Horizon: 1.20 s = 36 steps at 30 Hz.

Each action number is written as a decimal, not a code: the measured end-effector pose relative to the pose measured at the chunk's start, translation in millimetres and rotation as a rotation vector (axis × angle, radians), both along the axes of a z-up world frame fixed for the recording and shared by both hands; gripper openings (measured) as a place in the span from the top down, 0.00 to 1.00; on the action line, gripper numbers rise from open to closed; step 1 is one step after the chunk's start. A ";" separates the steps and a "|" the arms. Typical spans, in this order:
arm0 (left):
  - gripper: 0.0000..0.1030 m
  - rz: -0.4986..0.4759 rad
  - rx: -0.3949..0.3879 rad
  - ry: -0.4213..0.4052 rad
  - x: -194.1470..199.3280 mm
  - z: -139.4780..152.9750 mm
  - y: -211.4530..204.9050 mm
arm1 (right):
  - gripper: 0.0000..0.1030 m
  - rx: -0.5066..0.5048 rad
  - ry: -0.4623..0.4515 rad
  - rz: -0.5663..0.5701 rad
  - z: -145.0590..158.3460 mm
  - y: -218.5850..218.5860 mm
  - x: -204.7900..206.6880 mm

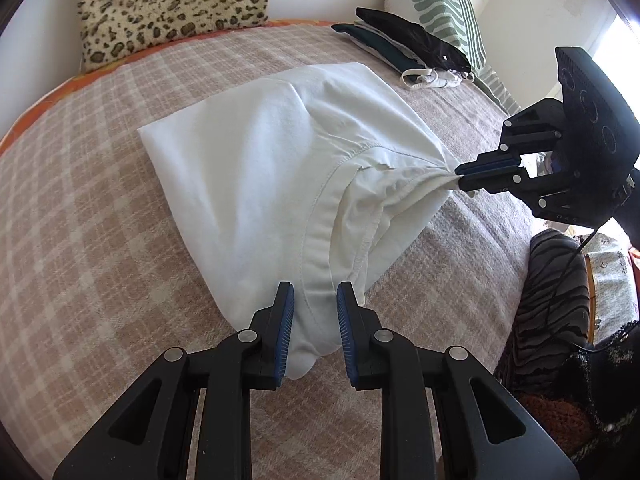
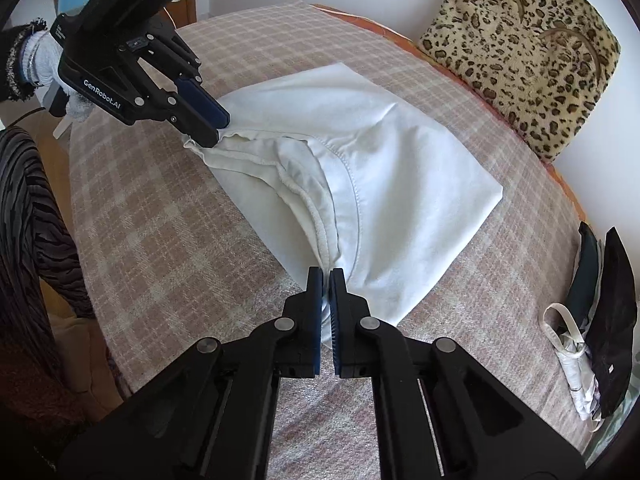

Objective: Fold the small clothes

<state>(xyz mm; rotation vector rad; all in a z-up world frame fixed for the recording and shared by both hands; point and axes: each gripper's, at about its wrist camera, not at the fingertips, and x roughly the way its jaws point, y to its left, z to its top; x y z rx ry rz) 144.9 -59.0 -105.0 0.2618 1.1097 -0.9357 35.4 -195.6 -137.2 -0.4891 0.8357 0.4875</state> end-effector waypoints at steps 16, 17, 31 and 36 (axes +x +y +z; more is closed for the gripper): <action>0.80 0.075 -0.115 -0.097 57.9 50.5 -35.3 | 0.79 0.310 -0.024 -0.204 40.9 -28.8 67.3; 0.80 0.077 -0.102 -0.108 63.1 48.2 -41.9 | 0.79 0.325 -0.012 -0.228 37.4 -28.3 80.2; 0.80 0.077 -0.027 -0.069 91.0 -16.6 -55.7 | 0.80 0.267 0.107 -0.277 -30.5 -23.6 144.8; 0.80 0.108 -0.045 -0.105 87.1 0.0 -40.9 | 0.79 0.493 0.083 -0.297 2.3 -62.5 137.4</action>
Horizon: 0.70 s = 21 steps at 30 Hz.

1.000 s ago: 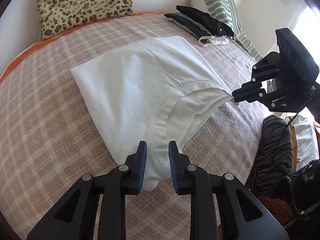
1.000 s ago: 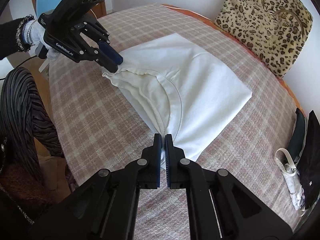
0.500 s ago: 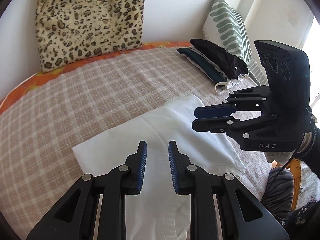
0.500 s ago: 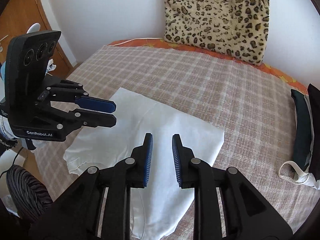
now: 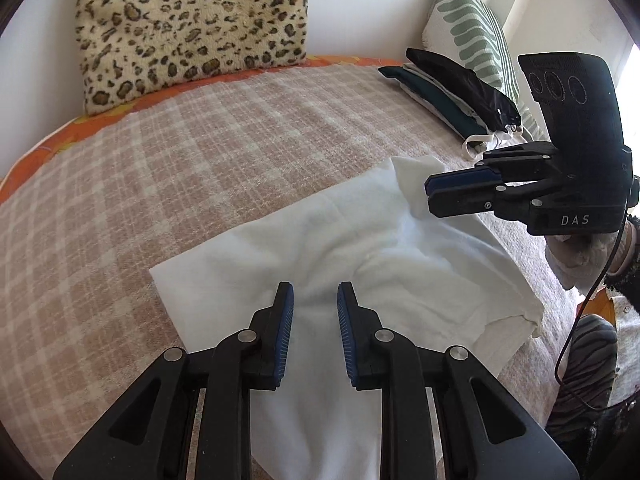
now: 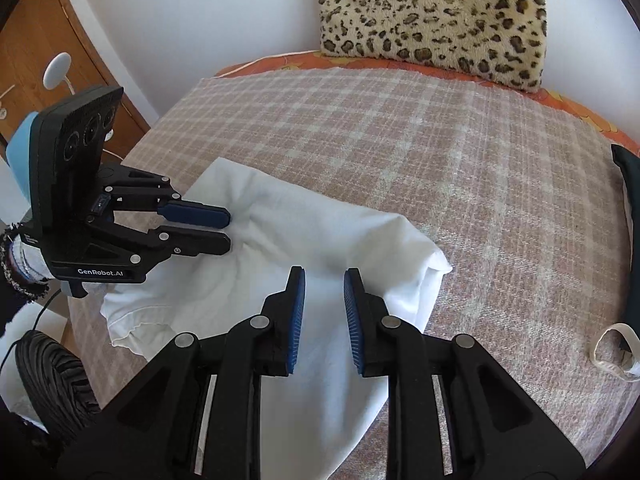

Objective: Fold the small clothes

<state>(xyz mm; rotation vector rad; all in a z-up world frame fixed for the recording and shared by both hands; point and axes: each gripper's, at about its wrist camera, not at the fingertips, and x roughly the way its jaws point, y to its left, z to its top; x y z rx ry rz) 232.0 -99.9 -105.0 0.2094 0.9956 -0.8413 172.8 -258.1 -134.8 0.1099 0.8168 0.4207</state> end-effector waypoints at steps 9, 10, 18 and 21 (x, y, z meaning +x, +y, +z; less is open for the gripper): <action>0.75 0.095 -0.012 -0.002 33.1 -4.4 -3.3 | 0.79 -0.037 0.055 -0.073 -14.4 -4.3 42.1; 0.74 0.112 0.007 0.003 37.5 -9.7 -0.3 | 0.79 -0.063 0.063 -0.113 -17.9 -10.2 45.8; 0.74 0.210 -0.054 -0.005 36.7 10.4 34.8 | 0.79 0.108 0.047 -0.290 -16.8 -95.4 24.7; 0.74 0.140 -0.112 0.000 16.9 27.1 21.8 | 0.79 0.031 0.064 -0.229 -26.1 -94.2 17.8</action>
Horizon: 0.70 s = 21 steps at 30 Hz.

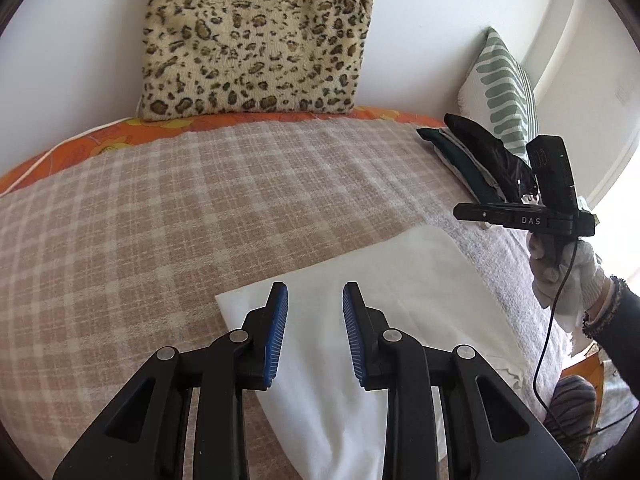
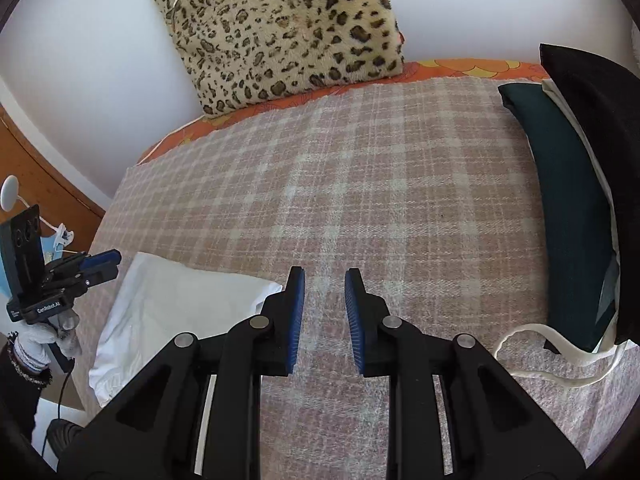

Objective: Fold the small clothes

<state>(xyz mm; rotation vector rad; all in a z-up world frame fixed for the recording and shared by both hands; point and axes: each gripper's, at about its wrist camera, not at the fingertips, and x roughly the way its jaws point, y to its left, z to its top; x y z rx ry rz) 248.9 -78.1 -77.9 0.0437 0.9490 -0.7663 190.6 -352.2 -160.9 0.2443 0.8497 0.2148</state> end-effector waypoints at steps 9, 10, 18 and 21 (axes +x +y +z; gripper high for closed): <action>0.74 -0.203 0.095 0.013 -58.5 -22.9 -50.3 | 0.79 -0.029 -0.061 0.132 23.1 54.7 -35.4; 0.73 -0.211 0.112 0.017 -62.3 -29.0 -50.8 | 0.79 -0.033 -0.055 0.155 25.6 63.0 -39.4; 0.58 -0.137 -0.011 0.073 -55.4 -11.2 -1.0 | 0.74 -0.255 0.096 0.217 1.6 103.6 -78.6; 0.57 -0.050 -0.030 0.067 -37.8 0.8 28.2 | 0.61 -0.158 0.106 0.185 6.1 92.6 -93.0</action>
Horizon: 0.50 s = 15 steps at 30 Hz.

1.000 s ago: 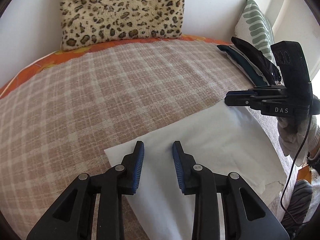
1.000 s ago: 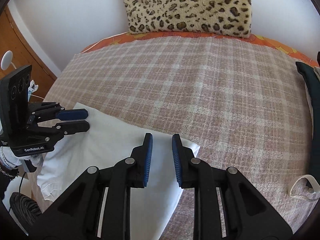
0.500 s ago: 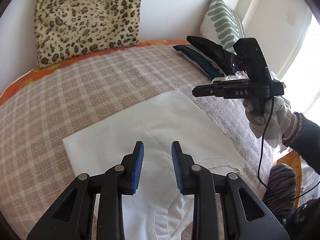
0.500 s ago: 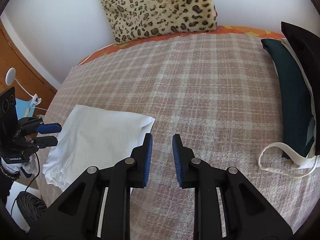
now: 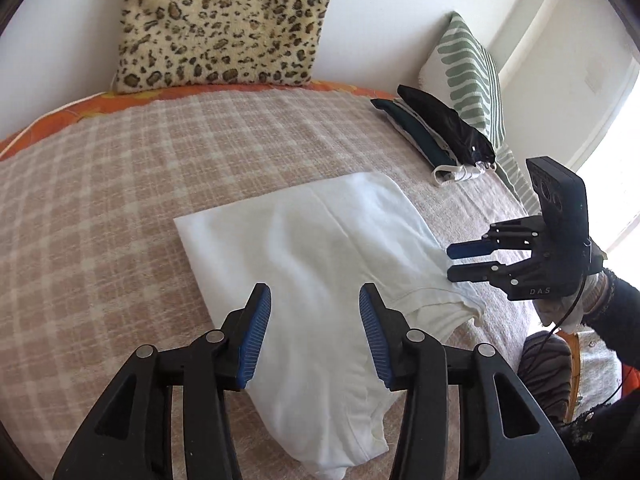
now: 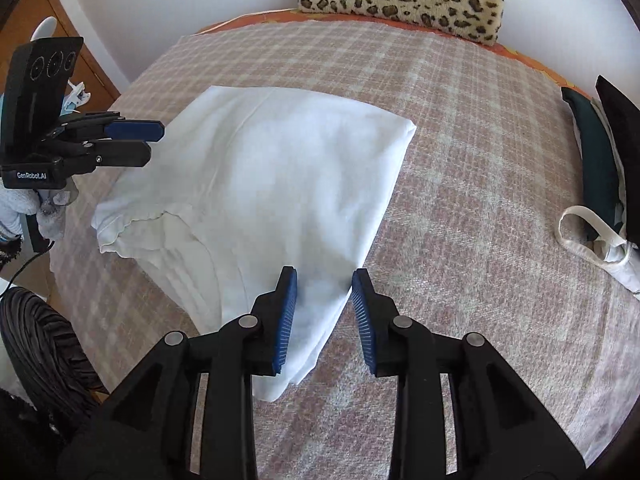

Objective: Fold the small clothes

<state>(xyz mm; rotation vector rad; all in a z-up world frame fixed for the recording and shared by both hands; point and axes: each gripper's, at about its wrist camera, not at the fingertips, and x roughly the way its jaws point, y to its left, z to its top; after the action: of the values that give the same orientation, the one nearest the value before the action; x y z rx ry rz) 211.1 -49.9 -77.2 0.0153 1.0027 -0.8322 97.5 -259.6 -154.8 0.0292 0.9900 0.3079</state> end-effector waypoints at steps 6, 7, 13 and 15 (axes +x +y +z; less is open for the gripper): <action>0.57 -0.034 0.049 0.025 -12.4 -5.9 11.9 | 0.60 0.054 -0.001 -0.032 2.6 0.8 -12.0; 0.57 -0.054 0.077 0.019 -20.2 -9.3 10.9 | 0.60 0.034 0.005 -0.033 -0.2 4.4 -11.8; 0.57 -0.151 0.188 0.018 -56.3 -28.4 20.5 | 0.57 0.077 0.081 -0.045 -20.8 -9.0 -16.1; 0.57 -0.143 0.169 0.038 -54.6 -25.1 29.3 | 0.57 0.143 0.095 -0.044 -20.9 -20.3 -18.6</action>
<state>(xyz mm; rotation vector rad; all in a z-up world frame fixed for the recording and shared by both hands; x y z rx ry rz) 156.5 -20.6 -102.2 0.2182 1.1147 -0.8782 79.0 -280.0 -175.7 0.1966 1.0583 0.3386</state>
